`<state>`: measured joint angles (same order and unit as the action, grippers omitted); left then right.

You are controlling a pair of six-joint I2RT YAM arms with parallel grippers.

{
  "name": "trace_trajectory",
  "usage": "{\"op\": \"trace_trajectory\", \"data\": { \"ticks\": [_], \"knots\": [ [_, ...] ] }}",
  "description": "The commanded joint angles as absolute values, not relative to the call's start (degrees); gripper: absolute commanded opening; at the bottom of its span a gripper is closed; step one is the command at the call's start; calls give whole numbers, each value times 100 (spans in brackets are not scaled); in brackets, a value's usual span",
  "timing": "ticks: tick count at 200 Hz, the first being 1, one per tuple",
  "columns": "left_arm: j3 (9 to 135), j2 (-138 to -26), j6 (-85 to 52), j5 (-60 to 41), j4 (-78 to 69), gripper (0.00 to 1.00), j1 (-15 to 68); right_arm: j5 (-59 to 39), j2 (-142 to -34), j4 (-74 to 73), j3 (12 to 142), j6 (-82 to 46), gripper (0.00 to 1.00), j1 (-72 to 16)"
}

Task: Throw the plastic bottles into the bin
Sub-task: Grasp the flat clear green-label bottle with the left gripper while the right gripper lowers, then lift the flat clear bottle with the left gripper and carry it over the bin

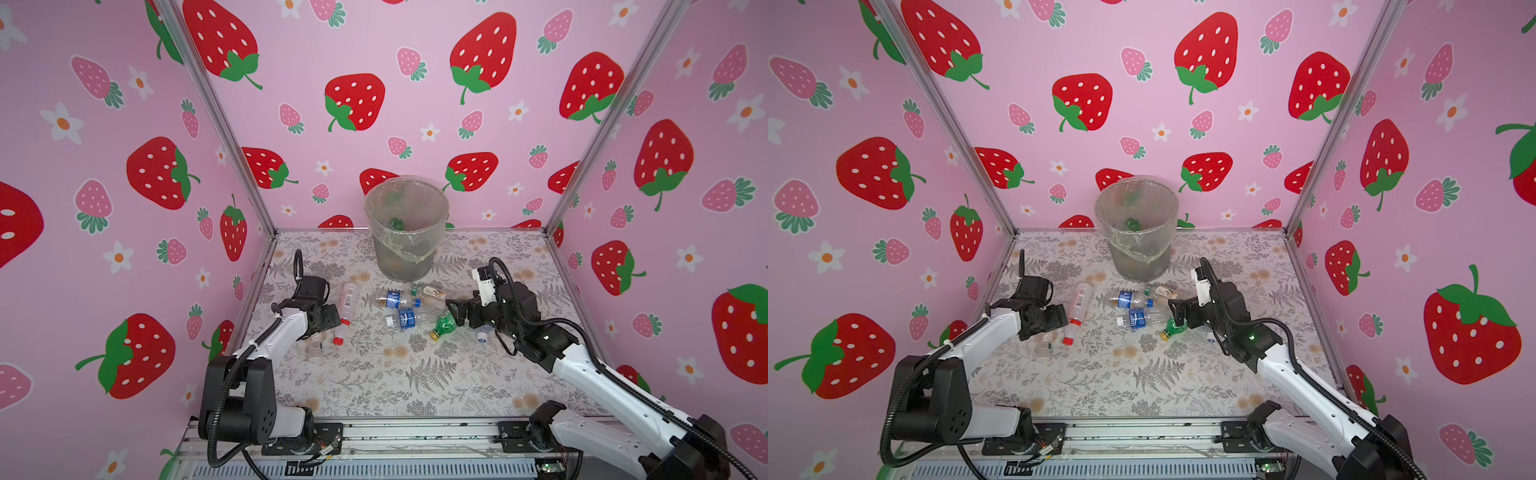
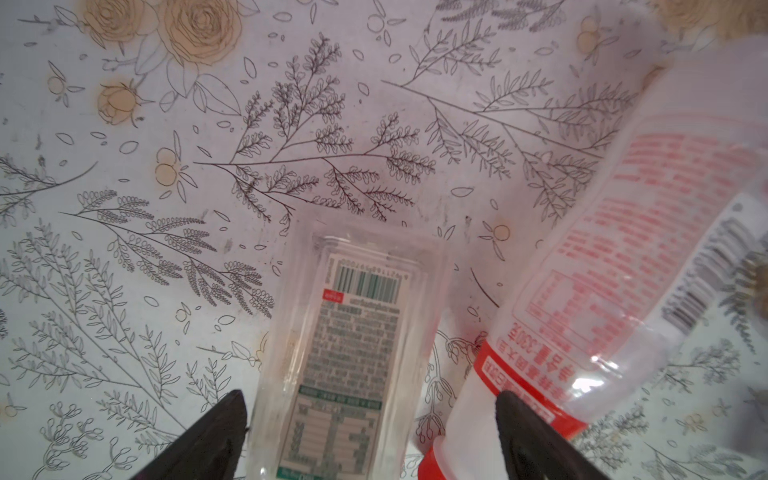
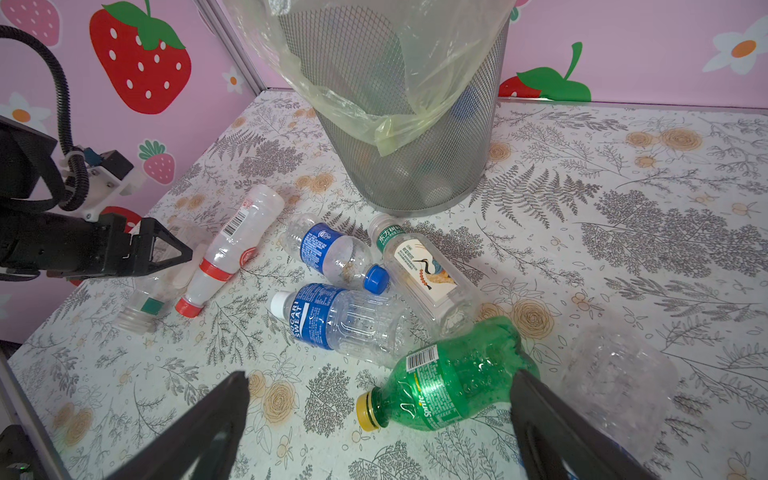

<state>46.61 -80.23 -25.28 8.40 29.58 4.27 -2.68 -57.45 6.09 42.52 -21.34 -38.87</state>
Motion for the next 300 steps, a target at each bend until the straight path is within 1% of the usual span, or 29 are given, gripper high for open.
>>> {"op": "trace_trajectory", "data": {
  "ticks": [1, 48, 70, 126, 145, 166, 195, 248, 300],
  "knots": [
    [4566, -8106, -2489, 1071, 2880, 94, 403, -291, -5816, 563, 4245, -2140, 99, -3858],
    [4389, -7986, -2550, 1123, 2712, 90, 401, -290, -5981, 541, 4300, -2128, 99, -3845],
    [4395, -7980, -2614, 1233, 2755, 83, 401, -324, -6043, 537, 4324, -2109, 99, -3840],
    [4447, -8042, -2582, 1257, 2728, 81, 398, -387, -6056, 549, 4307, -2109, 99, -3814],
    [4605, -8273, -2496, 1236, 2835, 78, 402, -395, -6025, 575, 4306, -2118, 99, -3808],
    [4748, -8500, -2418, 1281, 2953, 72, 402, -378, -5983, 592, 4307, -2136, 99, -3806],
    [4764, -8499, -2400, 1344, 2941, 72, 397, -350, -5950, 622, 4352, -2146, 99, -3790],
    [4680, -8350, -2384, 1295, 2836, 56, 401, -345, -5963, 664, 4368, -2119, 99, -3779],
    [4650, -8103, -2416, 1167, 2852, 54, 401, -371, -6042, 615, 4395, -2184, 99, -3779]
  ]
}}
